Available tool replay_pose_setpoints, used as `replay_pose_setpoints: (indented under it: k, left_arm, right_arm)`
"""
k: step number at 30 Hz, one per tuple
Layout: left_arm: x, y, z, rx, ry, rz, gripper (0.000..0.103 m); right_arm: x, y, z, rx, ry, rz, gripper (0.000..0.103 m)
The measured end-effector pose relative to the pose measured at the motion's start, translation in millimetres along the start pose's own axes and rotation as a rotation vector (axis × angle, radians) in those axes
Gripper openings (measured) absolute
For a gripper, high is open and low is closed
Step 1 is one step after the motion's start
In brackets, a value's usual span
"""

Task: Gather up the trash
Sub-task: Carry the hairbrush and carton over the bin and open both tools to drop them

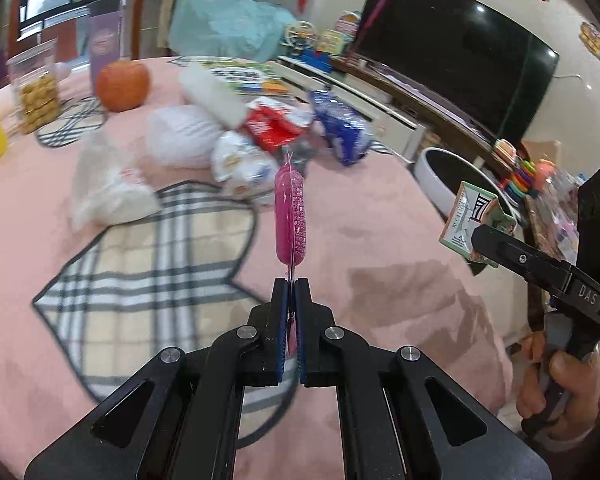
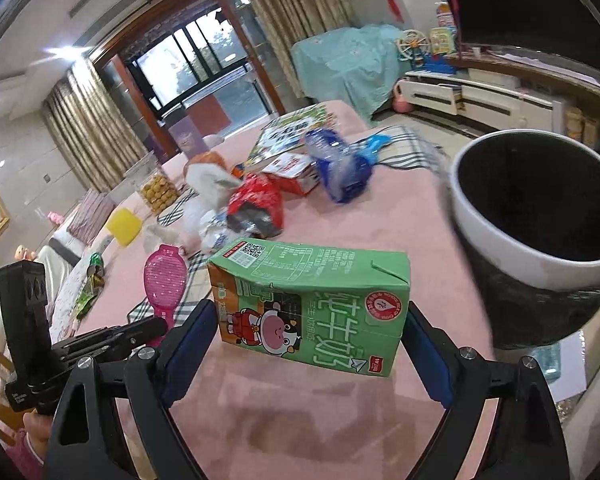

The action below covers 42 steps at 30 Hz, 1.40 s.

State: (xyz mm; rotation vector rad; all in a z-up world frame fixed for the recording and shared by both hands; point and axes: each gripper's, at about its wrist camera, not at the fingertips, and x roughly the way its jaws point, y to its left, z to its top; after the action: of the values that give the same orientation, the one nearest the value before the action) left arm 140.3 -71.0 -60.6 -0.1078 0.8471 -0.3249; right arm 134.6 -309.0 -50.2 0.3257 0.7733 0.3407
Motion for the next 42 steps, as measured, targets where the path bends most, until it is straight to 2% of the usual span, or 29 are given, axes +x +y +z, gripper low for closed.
replay_pose_setpoints:
  k: [22,42]
  left_arm:
    - [41.2,-76.0,39.5,0.137,0.029,-0.134,0.003]
    - [75.1,-151.5,83.1,0.242,0.058,-0.231,0.003]
  right_arm:
    - [-35.9,-60.3,26.6,0.068,-0.073,-0.125,0.091]
    - [-43.8,-126.1,59.4,0.116,-0.062,-0.204,0.091]
